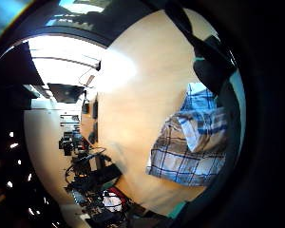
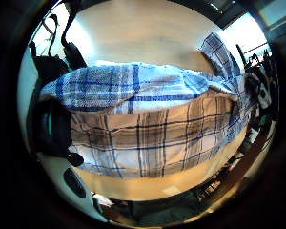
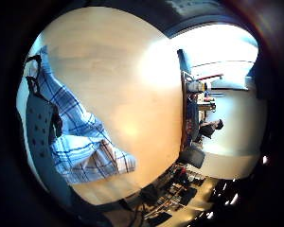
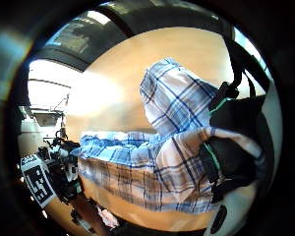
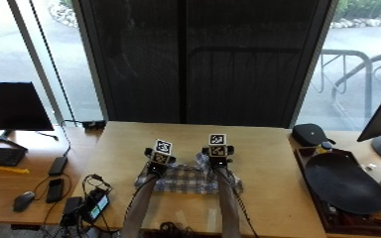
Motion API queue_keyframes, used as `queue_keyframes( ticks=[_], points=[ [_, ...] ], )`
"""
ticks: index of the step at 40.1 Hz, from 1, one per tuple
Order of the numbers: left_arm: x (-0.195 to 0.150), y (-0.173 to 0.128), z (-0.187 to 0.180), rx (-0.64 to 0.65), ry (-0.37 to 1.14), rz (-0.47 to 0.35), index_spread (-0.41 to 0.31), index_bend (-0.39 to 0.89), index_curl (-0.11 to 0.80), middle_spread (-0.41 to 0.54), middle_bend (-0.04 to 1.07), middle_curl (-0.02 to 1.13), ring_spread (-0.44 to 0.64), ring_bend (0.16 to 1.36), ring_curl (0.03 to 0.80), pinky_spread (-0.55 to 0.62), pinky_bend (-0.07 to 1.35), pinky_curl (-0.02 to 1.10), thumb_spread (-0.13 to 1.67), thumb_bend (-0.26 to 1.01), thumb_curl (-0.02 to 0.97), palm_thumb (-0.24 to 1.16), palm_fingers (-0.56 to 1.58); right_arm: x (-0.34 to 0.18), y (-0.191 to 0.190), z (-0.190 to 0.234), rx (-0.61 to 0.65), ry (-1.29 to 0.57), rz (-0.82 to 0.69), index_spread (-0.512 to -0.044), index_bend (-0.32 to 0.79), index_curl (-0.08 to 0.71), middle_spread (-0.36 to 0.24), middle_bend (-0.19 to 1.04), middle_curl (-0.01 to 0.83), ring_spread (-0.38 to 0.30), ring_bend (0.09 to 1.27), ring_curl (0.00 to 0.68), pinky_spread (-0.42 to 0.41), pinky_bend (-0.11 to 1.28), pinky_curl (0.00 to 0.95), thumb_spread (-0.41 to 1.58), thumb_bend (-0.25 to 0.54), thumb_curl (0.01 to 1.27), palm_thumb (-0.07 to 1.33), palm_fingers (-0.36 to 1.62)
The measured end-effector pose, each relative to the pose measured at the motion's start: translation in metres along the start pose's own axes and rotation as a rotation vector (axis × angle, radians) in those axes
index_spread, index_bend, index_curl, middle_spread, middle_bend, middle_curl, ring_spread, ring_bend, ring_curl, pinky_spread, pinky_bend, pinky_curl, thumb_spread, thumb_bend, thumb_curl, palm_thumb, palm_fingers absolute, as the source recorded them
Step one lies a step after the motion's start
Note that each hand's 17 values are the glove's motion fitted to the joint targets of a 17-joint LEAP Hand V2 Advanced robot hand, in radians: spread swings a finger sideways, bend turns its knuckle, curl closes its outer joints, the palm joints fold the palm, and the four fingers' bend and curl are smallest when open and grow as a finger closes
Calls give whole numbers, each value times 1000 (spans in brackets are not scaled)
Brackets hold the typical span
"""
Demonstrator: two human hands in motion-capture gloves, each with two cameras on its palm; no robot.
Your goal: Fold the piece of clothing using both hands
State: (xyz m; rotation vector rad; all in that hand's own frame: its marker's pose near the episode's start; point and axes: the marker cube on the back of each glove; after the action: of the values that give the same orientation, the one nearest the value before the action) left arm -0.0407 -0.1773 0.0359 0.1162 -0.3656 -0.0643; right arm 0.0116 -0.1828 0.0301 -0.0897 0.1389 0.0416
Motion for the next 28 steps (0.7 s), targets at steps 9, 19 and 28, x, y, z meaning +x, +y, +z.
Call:
queue_keyframes(
  ticks=[9, 19, 28],
  points=[
    [3, 17, 19, -130, 134, 0, -313, 253, 507, -338, 527, 532, -341, 590, 422, -28, 103, 167, 1330, -5, 329, 820, 1108, 13, -11, 11, 94, -51, 64, -319, 160, 369, -238, 498, 497, -235, 767, 480, -358, 601, 403, 1088, -19, 340, 935, 1336],
    [-34, 14, -10, 153, 88, -92, -258, 124, 471, -289, 422, 523, -276, 512, 424, 3, 224, 216, 1334, -13, 324, 809, 856, 59, 8, -22, 482, -187, 190, -321, 172, 381, -244, 397, 468, -250, 675, 456, -326, 604, 397, 1054, -11, 367, 964, 1197],
    [-21, 43, -11, 177, 173, -81, -212, 113, 418, -242, 267, 464, -193, 497, 400, 39, 276, 261, 1305, -22, 325, 763, 770, 102, 66, 8, 350, -389, 138, -326, 153, 385, -242, 264, 435, -271, 493, 403, -268, 580, 386, 956, -21, 426, 975, 1079]
  ],
)
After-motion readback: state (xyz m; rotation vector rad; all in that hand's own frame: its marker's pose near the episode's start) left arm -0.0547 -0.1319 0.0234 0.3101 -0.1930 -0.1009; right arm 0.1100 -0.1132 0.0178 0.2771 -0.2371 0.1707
